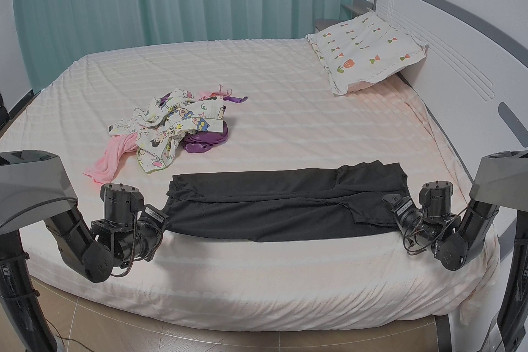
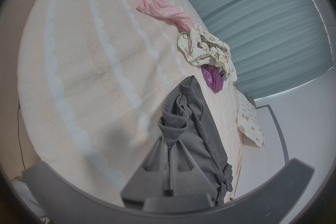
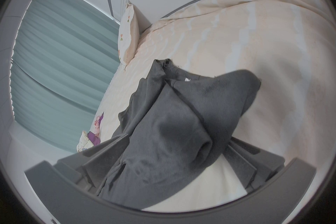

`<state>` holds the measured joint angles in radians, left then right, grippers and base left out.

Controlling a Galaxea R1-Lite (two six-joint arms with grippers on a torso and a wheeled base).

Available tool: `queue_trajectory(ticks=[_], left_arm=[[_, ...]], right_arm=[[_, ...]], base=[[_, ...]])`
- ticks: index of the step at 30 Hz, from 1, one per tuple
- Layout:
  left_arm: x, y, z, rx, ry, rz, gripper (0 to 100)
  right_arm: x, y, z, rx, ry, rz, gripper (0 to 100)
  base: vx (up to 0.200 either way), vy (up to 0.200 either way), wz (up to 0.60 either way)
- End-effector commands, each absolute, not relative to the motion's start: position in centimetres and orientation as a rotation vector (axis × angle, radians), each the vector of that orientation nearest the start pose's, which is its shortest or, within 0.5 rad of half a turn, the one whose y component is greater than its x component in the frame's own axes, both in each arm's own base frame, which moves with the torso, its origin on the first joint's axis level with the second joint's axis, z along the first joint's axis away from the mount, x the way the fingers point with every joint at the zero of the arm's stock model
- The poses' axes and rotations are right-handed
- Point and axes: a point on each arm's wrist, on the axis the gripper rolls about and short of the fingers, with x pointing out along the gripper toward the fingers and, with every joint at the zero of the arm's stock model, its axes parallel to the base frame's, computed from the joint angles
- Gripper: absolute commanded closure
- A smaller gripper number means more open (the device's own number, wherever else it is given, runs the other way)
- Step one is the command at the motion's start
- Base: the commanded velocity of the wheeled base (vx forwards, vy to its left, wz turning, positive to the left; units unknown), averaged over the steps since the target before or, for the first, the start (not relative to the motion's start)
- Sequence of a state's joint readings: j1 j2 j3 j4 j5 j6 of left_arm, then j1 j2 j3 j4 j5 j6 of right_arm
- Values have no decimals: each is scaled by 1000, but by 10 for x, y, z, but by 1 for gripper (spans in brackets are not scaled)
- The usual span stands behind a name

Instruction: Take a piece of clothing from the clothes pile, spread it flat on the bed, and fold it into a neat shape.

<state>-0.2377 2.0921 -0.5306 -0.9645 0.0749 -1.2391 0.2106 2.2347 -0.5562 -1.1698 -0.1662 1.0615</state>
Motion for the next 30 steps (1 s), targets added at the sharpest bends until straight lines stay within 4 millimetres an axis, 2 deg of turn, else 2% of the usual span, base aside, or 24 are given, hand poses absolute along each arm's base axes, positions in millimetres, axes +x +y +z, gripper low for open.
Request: queue_trajectory(ticks=[1, 2, 3, 7, 12, 20, 26, 30], left_arm=[[303, -72, 29, -1106, 603, 226, 100], [303, -72, 29, -1106, 603, 226, 100], [303, -72, 29, -1106, 603, 226, 100], [303, -72, 29, -1106, 603, 226, 100], [300, -71, 27, -1103, 611, 232, 100], [296, -69, 30, -1100, 606, 235, 100], [289, -69, 37, -1100, 600, 224, 100], [282, -68, 41, -1097, 603, 224, 100]], right_arm=[[332, 64, -6, 941, 467, -241, 0], [333, 63, -7, 940, 464, -248, 0], [333, 63, -8, 939, 464, -252, 100], [334, 63, -16, 918, 473, -267, 100], [329, 62, -13, 907, 440, -278, 100], [307, 58, 6, 915, 430, -268, 100], [293, 57, 4, 904, 465, -281, 100], [274, 57, 5, 895, 484, -268, 100]], base=[[0, 0, 0], [0, 0, 0], [0, 0, 0], [0, 0, 0], [0, 0, 0], [0, 0, 0], [0, 0, 0], [0, 0, 0]])
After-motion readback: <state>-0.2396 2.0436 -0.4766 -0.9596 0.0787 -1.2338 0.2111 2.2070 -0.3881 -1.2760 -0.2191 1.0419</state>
